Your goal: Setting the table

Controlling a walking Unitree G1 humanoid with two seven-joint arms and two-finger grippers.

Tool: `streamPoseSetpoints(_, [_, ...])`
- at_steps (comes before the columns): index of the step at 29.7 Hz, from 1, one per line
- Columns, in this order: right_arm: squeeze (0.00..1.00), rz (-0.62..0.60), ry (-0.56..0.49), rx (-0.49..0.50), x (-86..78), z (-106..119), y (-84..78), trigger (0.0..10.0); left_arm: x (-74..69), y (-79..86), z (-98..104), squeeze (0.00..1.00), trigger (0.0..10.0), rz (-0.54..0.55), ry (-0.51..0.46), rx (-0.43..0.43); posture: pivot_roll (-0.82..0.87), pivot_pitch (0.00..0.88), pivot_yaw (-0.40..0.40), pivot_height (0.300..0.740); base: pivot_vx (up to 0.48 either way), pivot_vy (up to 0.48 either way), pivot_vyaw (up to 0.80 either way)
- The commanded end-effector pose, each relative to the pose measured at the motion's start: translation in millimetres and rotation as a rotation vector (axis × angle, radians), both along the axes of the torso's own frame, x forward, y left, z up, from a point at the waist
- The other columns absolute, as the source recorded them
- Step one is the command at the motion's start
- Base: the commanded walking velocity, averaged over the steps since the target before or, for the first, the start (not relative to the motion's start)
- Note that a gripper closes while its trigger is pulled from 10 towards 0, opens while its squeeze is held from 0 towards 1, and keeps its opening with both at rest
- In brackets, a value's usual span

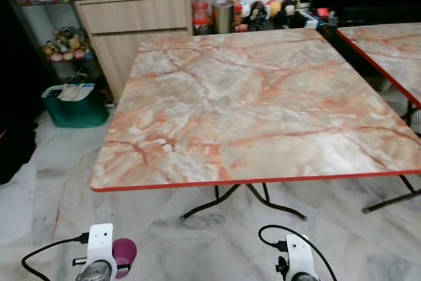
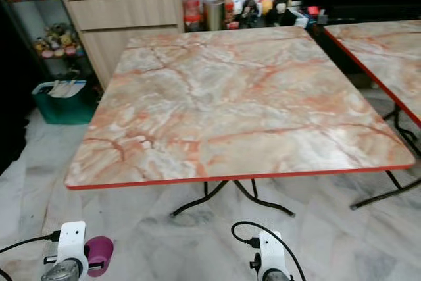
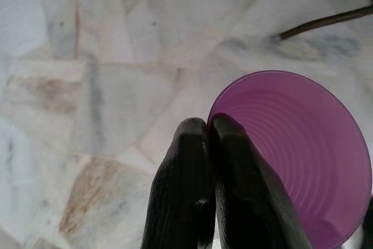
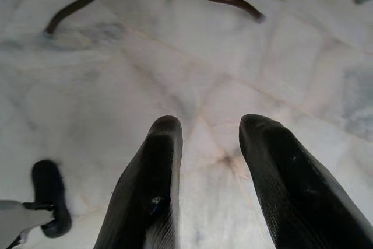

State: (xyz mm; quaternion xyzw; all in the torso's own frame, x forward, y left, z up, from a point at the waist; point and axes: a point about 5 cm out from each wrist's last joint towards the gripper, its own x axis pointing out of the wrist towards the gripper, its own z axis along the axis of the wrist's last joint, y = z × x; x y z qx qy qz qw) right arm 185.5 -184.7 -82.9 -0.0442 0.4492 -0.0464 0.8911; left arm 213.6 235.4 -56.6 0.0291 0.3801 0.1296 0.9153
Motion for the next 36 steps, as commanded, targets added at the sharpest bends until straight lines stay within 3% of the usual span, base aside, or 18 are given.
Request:
streamPoseSetpoints(1, [0.00, 0.007, 0.011, -0.002, -1.7, -1.1, 1.0, 10.0, -3.6, 2.1, -1.4, 0.00, 10.0, 0.025, 0.001, 0.000, -0.06, 0.000, 0.045, 0.728, 0.000, -0.319, 0.00])
streamPoseSetpoints(23, [0.00, 0.027, 0.007, -0.032, -0.5, 0.4, -5.3, 10.0, -6.9, -3.5, -4.8, 0.00, 10.0, 0.020, 0.014, -0.006, -0.08, 0.000, 0.040, 0.728, 0.000, -0.332, 0.02])
streamPoseSetpoints(36, [0.00, 0.054, 0.002, -0.045, 0.8, 1.1, -4.7, 10.0, -7.6, -6.7, -6.1, 0.00, 10.0, 0.007, 0.020, -0.008, -0.08, 0.000, 0.033, 0.728, 0.000, -0.328, 0.31])
